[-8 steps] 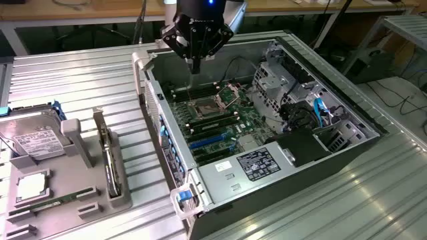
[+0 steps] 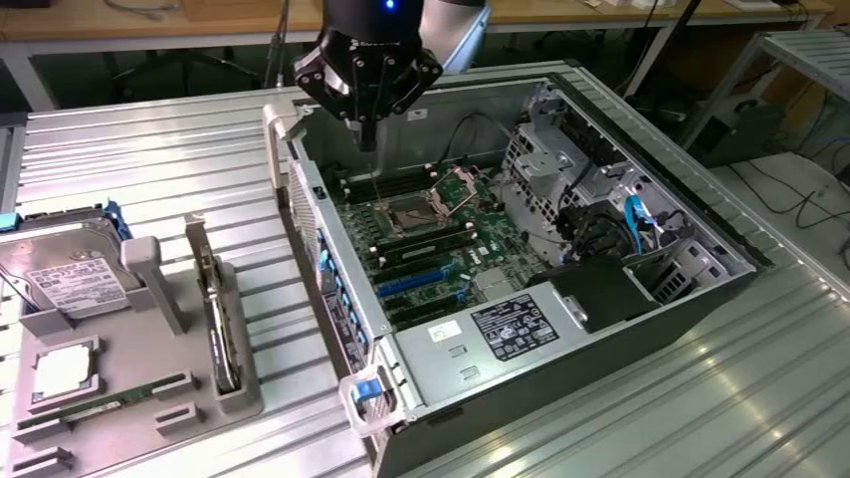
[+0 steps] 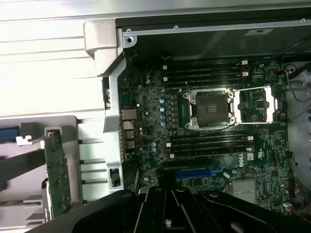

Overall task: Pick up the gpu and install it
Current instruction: 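Reach for the gpu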

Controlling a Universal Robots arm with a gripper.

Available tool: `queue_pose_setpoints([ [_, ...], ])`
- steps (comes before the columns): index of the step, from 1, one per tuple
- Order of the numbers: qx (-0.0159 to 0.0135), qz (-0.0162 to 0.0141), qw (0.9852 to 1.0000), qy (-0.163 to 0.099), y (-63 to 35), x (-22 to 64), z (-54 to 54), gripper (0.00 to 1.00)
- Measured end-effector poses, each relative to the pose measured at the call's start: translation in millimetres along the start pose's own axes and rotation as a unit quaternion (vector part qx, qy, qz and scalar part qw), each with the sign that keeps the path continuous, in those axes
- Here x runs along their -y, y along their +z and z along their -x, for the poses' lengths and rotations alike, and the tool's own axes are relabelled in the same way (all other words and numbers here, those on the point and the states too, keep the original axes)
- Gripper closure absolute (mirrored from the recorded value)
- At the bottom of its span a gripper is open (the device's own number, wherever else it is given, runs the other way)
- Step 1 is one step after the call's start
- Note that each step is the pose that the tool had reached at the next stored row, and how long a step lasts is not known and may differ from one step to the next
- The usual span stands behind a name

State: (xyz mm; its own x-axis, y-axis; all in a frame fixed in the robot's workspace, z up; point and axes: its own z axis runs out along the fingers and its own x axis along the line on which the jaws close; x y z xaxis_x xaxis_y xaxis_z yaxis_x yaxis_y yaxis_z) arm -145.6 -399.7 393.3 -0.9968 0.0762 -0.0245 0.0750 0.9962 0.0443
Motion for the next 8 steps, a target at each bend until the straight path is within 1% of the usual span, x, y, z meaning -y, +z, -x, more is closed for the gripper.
queue_pose_setpoints([
  [5,0.0,0.0,1.0,0.0,-0.2,0.6,-6.9,0.89],
  [8,0.0,0.0,1.0,0.0,-0.3,1.1,-13.1,0.89],
])
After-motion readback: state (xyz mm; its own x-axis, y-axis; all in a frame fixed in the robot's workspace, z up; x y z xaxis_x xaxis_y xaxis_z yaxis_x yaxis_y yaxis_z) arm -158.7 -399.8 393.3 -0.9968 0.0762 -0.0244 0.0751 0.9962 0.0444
